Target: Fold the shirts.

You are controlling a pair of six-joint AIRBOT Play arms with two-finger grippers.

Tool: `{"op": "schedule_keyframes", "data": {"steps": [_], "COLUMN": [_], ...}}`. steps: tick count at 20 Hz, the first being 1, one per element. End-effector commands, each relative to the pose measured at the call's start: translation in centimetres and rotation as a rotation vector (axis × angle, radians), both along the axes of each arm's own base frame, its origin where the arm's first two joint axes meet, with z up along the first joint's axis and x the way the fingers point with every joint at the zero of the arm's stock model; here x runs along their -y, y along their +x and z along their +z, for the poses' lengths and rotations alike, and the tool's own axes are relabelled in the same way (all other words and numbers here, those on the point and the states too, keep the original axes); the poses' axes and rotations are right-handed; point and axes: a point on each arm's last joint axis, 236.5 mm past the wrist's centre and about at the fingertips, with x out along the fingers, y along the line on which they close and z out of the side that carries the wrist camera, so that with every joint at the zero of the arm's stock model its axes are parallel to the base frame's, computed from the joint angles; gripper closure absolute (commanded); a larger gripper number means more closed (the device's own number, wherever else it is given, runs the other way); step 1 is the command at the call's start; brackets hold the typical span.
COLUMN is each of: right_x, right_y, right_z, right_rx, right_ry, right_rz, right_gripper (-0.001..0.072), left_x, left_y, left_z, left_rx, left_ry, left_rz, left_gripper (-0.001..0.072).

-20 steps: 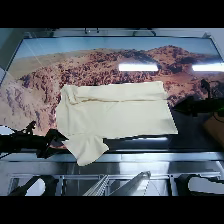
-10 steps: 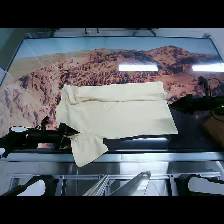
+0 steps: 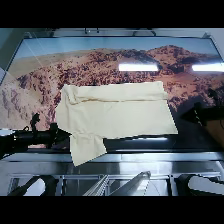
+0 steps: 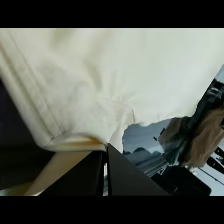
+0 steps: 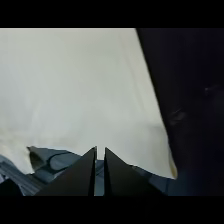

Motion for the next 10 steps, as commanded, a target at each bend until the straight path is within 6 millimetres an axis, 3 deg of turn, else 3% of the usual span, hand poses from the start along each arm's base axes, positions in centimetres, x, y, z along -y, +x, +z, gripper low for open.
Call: {"op": "schedule_keyframes", "data": {"steps": [1, 2, 3, 7, 10], "right_x": [2.5, 2.7, 2.9, 3.1, 0.7], "right_y": [-1.5, -2.0, -2.6, -5.1, -5.2], "right_z": [-1.8, -2.2, -2.6, -4.7, -6.5], "right_rx": [-0.039, -0.029, -0.034, -0.072, -0.062], "right_ry": [-0.096, -0.121, -0.144, -0.182, -0.101], "right_rz": [-0.022, 0.021, 0.056, 0.15, 0.114], "right_gripper": [0.0508, 0.0258, 0.0169, 0.0172, 0.0237], "left_x": [0.9, 1.1, 1.4, 2.1, 2.2], "left_y": [-1.2, -1.6, -2.0, -3.1, -3.2], "left_z": [0.5, 0.2, 0.0, -0.5, -1.0], "left_rx": [-0.004, -0.018, -0.038, -0.088, -0.099], "left_ry": [-0.029, -0.046, -0.068, -0.134, -0.147], "left_rz": [-0.071, -0.089, -0.104, -0.148, -0.157], "left_gripper": [0.0669, 0.0669, 0.0669, 0.0669, 0.067]}}
